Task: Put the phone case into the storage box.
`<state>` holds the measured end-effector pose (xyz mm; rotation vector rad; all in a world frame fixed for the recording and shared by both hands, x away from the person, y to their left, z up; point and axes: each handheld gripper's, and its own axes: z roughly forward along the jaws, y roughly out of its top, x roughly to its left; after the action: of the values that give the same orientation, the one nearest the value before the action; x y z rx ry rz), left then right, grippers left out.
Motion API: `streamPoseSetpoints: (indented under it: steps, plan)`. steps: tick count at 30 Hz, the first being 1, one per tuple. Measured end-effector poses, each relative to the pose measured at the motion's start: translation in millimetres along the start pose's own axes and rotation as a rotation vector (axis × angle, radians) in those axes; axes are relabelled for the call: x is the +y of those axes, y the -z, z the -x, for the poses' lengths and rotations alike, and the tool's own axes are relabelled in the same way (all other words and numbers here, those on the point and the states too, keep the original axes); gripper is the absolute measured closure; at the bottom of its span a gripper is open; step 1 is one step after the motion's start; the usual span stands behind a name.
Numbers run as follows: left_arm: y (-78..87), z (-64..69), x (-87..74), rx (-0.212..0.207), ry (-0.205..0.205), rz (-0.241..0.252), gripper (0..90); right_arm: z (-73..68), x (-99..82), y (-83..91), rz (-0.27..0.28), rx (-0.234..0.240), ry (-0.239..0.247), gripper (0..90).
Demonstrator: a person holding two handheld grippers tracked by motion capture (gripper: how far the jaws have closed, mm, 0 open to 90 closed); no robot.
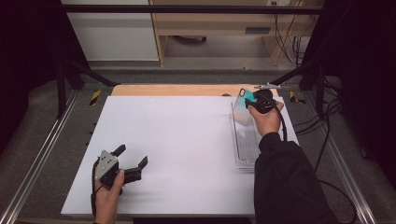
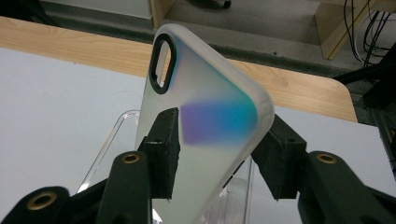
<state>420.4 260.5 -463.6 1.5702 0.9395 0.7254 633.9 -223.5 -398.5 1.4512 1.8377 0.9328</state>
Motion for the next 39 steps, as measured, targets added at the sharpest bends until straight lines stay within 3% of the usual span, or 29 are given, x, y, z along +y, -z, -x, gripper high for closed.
streamPoseSetpoints:
  steps: [25,39]
  plan:
    - [0.7,-0.3,0.0,0.000,-0.001,0.001,2.1,-5.1,5.2,-8.0,0.026,-0.008,0.006,44.5]
    - [1.3,-0.5,-0.2,0.000,0.002,0.004,2.1,-11.8,12.1,-16.5,0.029,0.031,-0.013,35.8]
